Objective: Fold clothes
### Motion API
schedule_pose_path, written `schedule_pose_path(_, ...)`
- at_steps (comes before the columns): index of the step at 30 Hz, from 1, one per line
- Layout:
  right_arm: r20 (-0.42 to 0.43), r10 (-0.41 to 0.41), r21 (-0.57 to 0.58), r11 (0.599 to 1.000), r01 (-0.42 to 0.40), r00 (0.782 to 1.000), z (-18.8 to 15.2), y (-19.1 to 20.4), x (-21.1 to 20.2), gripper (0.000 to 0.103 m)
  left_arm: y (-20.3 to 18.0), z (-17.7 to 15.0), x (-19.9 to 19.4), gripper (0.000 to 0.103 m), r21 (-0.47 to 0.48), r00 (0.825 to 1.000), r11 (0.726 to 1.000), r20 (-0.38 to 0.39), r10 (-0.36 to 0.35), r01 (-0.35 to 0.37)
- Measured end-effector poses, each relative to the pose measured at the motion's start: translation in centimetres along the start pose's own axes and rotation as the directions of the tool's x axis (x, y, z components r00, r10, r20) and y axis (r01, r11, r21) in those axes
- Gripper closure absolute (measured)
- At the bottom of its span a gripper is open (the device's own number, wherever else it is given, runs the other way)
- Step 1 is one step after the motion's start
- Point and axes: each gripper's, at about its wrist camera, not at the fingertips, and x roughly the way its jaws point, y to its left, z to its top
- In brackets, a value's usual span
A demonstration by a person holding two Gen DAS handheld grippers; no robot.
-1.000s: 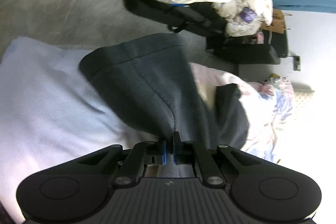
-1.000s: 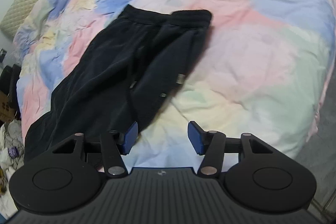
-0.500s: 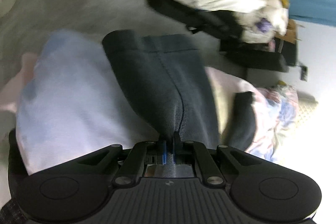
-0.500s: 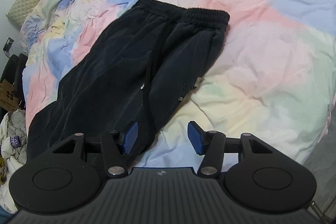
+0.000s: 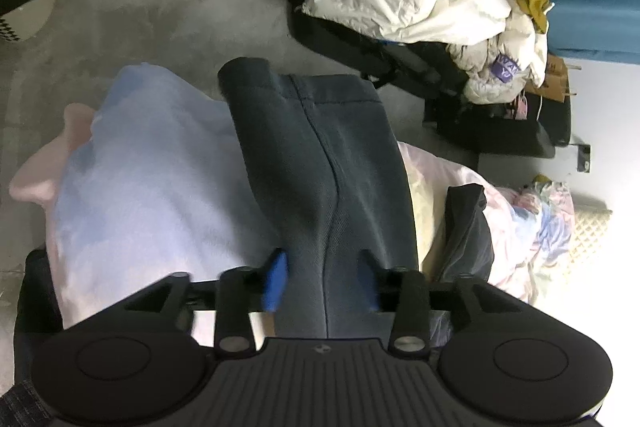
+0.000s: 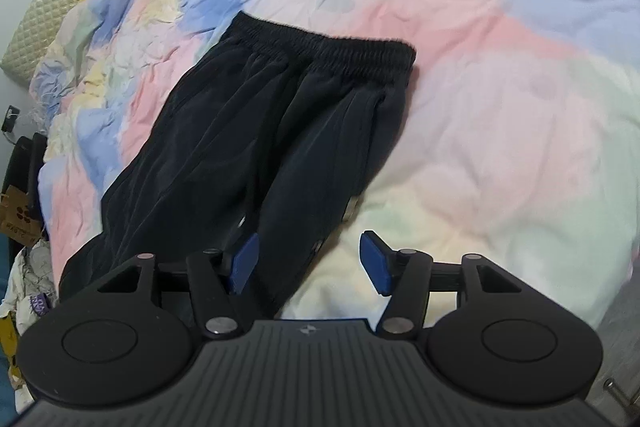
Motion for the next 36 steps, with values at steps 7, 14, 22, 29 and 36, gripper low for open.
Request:
schedule_pose_path(7,-0.029,0.025,0.056,0.998,-0.023,0.999,6.0,-4.0,3.7,0.038,-2.2,-6.4,-2.2,0.049,-0.012,0.998,0.999,0.043,0.044,-0.044)
schedule_pose_path(14,-0.084,0.039,0.074,0.997,-0.033,0.996,10.7,-7.4,8.6,0.030,-4.9,-12.5,-6.4,0.049,0.055,0.991,0.994,0.104,0.088,-0.094)
schedule_pose_path(22,-0.108,0.143,0.063,0.989,-0.137,0.984,13.6,-9.0,13.7,0.027,-6.0,-17.4,-10.8,0.049,0.028,0.978,0.990,0.163,0.129,-0.136)
schedule_pose_path(29,-0.079,0.130,0.040,0.991,-0.127,0.988,13.5,-8.2,14.8,0.070,-8.3,-19.3,-12.6,0.049,0.027,0.972,0.992,0.207,0.113,-0.121)
schedule_pose_path(36,0.053,0.193,0.149,0.969,-0.199,0.980,13.4,-7.7,9.4,0.085,-11.1,-21.2,-10.0,0.049,0.080,0.981,0.990,0.167,0.098,-0.113)
